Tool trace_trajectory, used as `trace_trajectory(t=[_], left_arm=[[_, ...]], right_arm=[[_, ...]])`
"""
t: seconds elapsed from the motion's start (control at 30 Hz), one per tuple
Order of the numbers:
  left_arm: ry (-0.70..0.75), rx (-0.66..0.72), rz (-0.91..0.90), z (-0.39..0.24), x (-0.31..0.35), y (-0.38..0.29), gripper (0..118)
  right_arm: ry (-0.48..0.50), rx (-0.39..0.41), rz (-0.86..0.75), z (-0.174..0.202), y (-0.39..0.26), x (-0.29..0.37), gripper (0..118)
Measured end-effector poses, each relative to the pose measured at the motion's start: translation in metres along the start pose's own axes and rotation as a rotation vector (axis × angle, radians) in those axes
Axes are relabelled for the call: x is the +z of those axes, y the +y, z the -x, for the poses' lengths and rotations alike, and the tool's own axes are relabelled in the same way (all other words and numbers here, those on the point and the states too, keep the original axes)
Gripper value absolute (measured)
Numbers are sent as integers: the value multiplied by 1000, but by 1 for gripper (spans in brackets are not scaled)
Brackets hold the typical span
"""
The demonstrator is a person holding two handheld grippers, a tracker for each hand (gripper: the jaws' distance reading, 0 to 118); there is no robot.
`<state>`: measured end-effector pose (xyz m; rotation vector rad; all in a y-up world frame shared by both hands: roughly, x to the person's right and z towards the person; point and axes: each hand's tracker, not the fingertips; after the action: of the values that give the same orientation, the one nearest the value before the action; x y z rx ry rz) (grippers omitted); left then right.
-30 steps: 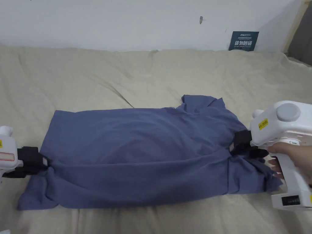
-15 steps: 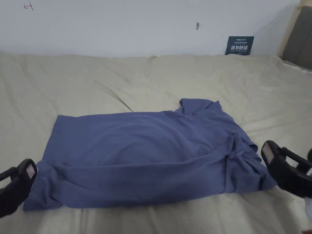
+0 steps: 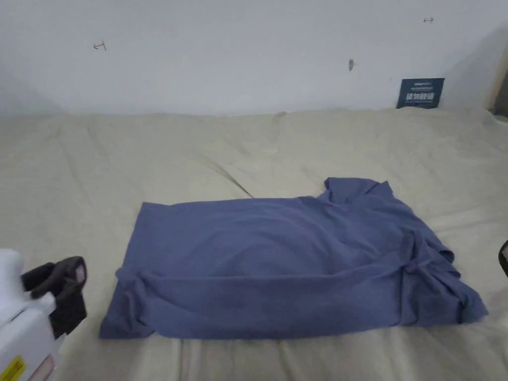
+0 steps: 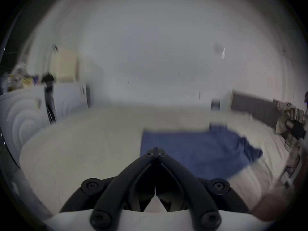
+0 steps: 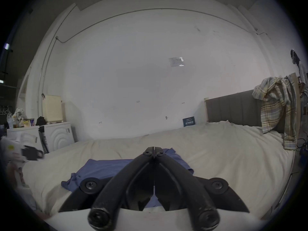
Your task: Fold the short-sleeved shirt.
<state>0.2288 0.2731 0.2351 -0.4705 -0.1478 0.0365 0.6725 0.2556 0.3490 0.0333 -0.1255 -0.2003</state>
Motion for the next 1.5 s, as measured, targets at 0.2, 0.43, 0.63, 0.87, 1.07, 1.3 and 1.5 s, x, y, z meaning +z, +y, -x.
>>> trace_trajectory(t=[0.2,0.43,0.63,0.87,1.07,1.3,1.5], left_arm=[[-87,88,597,43,-117,9,0],[-33,38,676,46,-175,-3,116],[24,-146,770,26,-182,-15,104],[-100,-171,726,14,-161,-1,9],[-99,8,690,32,-161,-4,9],[-119,41,689,34,-150,-3,9],[-113,48,693,32,-148,-4,9]], right_arm=[[124,98,85,21,-8,-5,0],[210,136,177,35,-28,-11,0],[235,138,200,38,-31,-18,0],[206,111,205,28,-28,-25,0],[138,78,255,-13,9,-57,0],[19,-167,998,-95,35,-186,0],[-88,-29,1310,-115,-7,-234,102]])
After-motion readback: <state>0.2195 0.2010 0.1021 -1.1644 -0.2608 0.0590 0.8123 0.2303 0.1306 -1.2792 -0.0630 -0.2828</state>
